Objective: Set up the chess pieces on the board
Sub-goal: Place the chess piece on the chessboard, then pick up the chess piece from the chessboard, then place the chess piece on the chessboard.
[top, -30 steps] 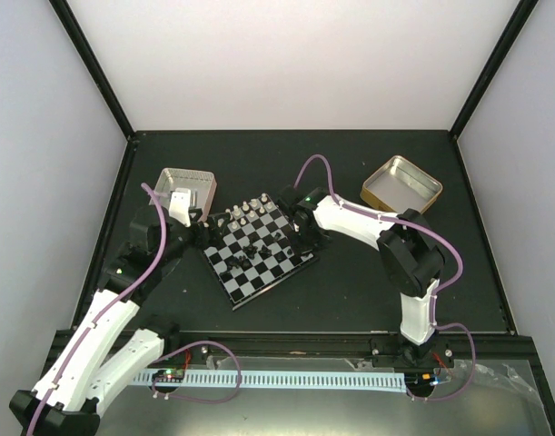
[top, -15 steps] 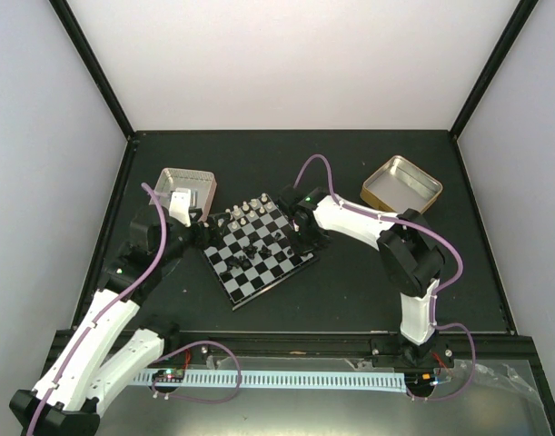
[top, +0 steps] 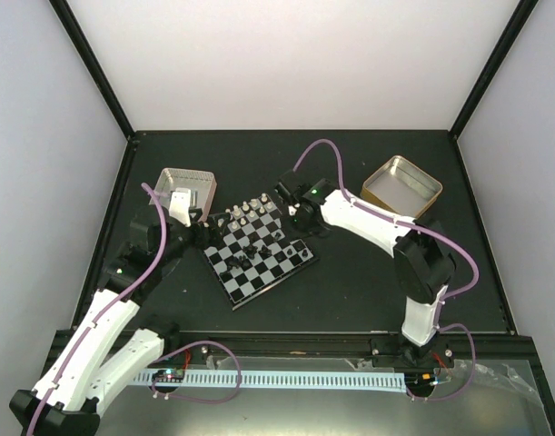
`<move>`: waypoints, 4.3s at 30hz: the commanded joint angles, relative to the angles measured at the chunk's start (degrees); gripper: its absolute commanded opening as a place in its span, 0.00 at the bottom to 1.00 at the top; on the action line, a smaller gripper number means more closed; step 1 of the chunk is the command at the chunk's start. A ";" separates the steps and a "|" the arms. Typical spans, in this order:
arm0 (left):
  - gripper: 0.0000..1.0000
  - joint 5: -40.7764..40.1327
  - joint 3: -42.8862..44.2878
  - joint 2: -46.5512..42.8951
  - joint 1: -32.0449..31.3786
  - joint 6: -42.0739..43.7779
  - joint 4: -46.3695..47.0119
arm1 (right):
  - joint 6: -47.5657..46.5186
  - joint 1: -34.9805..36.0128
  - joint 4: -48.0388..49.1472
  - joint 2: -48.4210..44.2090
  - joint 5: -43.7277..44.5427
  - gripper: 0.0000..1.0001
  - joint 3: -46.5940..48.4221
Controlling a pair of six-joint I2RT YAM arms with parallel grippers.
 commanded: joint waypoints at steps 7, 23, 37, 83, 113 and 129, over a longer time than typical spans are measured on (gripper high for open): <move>0.90 -0.99 0.44 -0.81 0.50 -0.09 1.01 | 8.27 -0.22 10.13 5.46 0.38 0.45 5.38; 0.90 -0.34 0.35 0.07 0.58 -0.36 1.84 | 4.83 2.66 2.82 15.89 10.87 0.43 13.86; 0.91 0.19 0.39 0.54 0.57 -0.36 1.76 | 1.83 3.45 0.56 19.94 10.52 0.43 16.06; 0.90 10.04 -4.72 1.13 0.50 -8.11 11.53 | 20.27 -0.08 27.41 -3.58 -7.33 0.10 -5.17; 0.44 1.06 -15.16 6.43 -12.44 -9.53 39.25 | 65.29 -1.17 69.37 -18.39 -32.75 0.11 -25.95; 0.15 1.31 -14.99 7.76 -13.26 -7.43 42.10 | 66.24 -1.17 70.62 -18.34 -33.29 0.11 -27.24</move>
